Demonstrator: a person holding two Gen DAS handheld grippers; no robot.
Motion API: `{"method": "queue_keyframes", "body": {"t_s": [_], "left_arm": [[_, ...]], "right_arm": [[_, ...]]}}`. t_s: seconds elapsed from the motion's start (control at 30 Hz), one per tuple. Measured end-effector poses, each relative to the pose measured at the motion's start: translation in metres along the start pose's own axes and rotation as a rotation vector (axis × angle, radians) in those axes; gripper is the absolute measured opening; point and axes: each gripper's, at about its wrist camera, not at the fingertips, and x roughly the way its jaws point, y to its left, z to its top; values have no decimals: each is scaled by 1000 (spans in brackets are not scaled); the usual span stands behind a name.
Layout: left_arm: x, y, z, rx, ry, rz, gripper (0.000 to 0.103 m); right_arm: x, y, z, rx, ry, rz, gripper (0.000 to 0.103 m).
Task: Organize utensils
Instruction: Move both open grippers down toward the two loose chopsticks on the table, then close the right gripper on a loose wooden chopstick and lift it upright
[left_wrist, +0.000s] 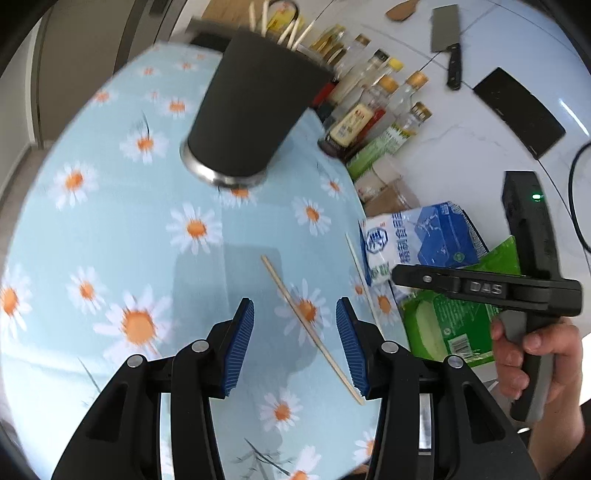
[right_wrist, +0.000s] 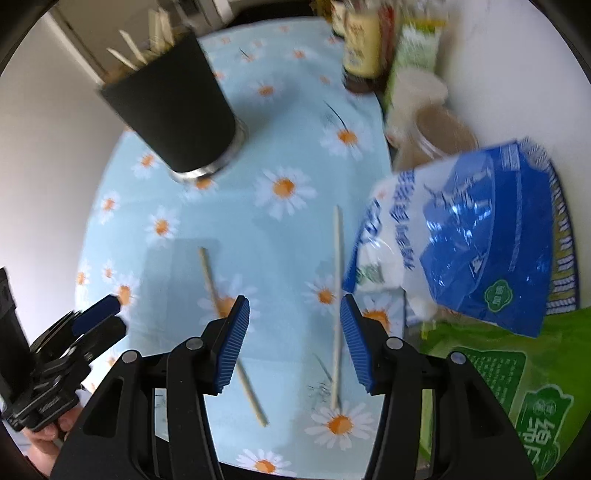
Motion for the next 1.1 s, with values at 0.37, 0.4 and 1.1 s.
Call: {"method": "queue_keyframes", "body": {"t_s": [0.37,0.4,1.1], "left_arm": [[30,1,-6,-88,112,-2,45],[32,1,-6,-91,121,0,45],[57,-17,6,-85,200,129,45]], "right_arm": [[59,-15,15,1,203,-67,33],[62,-16,15,-2,211,-70,32],[81,-21,15,16,190,-69,5]]}}
